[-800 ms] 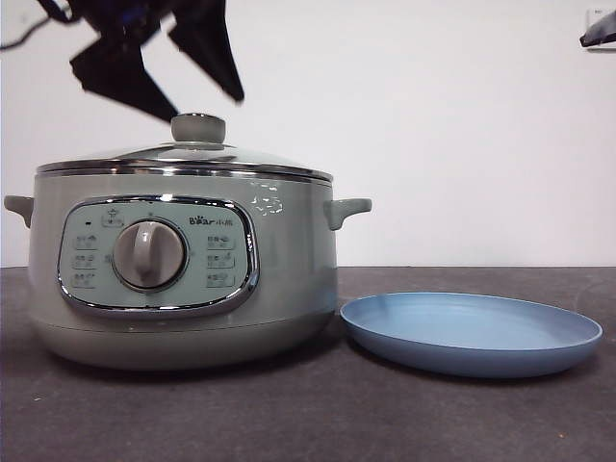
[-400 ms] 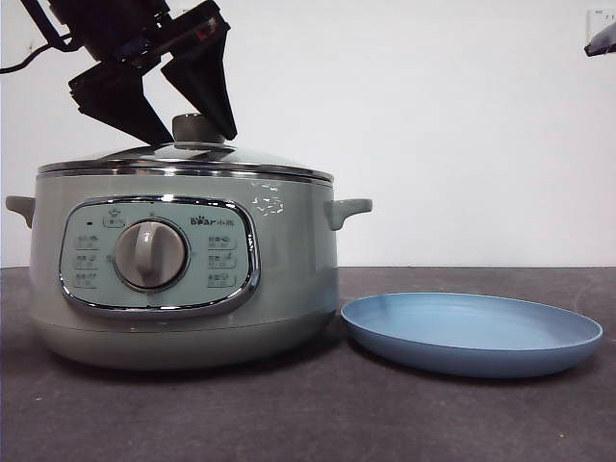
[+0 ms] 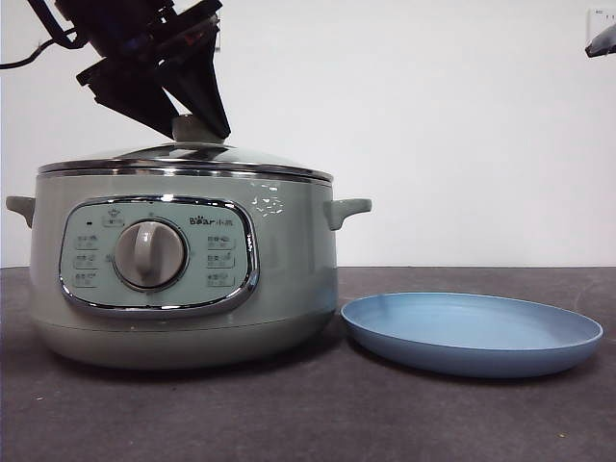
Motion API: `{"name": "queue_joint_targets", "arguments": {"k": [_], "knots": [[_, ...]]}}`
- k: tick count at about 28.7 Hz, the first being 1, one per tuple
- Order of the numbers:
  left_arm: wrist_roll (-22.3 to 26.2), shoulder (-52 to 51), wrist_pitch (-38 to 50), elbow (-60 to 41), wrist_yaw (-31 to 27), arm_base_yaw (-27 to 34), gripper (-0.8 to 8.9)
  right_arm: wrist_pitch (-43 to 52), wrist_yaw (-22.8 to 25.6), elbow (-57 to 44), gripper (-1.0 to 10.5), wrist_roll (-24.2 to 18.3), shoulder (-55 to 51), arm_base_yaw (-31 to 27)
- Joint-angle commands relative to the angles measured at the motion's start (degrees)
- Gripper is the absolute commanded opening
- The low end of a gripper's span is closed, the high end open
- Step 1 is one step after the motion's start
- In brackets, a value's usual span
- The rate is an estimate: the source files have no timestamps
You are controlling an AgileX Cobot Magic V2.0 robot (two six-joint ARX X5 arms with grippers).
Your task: Take the pumpkin out from the steamer,put the pumpkin in the blue plate,close the lid
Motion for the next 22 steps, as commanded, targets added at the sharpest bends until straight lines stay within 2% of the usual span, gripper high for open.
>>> {"name": "queue_joint_targets", "arguments": {"k": [1, 6, 11, 16, 22], "knots": [[-0.13, -1.31, 2.05, -0.2, 0.11, 0.0, -0.09, 0.22, -0.11, 0.15, 5.3, -0.28, 0.07, 0.13], [-0.15, -5.03, 2.36, -0.17, 0.11, 0.0, -0.09, 0.94, -0.17, 0.15, 5.3, -0.35, 0.46, 0.28], [-0.15, -11.15, 2.27, -0.17, -0.74, 0.0, -0.09, 2.16, -0.2, 0.74, 5.3, -1.38, 2.73, 3.1], [-0.13, -18.32, 1.11, -0.17, -8.31, 0.0, -0.09, 2.19, -0.04, 4.46, 5.4, -2.38, 8.92, 8.72], [-0.04, -27.41, -2.69, -0.17, -19.26, 0.0, -0.09, 0.57, 0.2, 13.55, 5.4, -3.43, 20.92, 17.0]]}}
